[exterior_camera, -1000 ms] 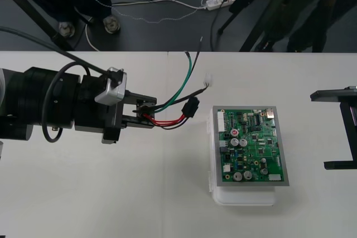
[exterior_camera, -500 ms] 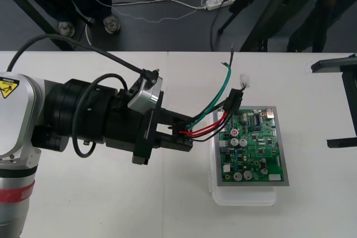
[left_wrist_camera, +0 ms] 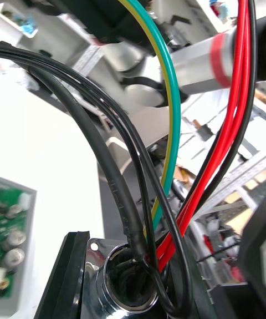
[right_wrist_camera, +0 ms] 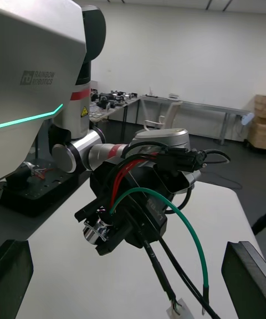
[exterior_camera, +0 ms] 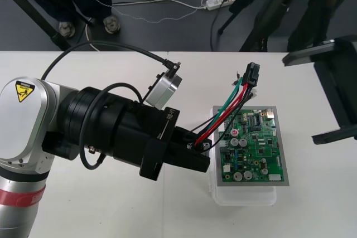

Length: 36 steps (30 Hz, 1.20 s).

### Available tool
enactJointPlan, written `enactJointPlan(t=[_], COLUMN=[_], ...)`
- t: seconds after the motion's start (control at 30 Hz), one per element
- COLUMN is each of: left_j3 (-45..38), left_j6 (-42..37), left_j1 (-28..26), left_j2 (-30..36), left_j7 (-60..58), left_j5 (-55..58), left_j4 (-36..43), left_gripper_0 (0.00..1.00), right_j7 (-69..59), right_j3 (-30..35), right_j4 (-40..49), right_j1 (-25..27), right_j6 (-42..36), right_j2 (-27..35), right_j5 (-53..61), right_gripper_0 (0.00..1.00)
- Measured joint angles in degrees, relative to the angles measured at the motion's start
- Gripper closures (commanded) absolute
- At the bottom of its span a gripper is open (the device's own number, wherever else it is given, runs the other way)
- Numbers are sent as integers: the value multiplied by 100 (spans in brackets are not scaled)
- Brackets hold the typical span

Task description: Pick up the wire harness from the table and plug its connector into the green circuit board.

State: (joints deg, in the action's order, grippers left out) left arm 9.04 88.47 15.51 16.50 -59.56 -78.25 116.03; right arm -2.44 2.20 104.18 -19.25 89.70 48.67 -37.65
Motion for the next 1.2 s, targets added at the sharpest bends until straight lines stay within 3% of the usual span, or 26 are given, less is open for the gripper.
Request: enactJointPlan(t=[0.37,1.2], left_j3=[108,628], left_j6=[1,2], left_j1=[-28,-195], left_j2=[-1,-1], left_j7=[-1049,-1219], left_j5=[428,584], left_j4=[1,1], left_gripper_0=[100,100], right_j7=[0,-4], right_j3=[-1195,-1439], right_j4=[-835,-969], right_j1=[-1056,-1750], right_j6=[0,0], right_j2=[0,-392], right_j5=[5,5], right_gripper_0=[0,0])
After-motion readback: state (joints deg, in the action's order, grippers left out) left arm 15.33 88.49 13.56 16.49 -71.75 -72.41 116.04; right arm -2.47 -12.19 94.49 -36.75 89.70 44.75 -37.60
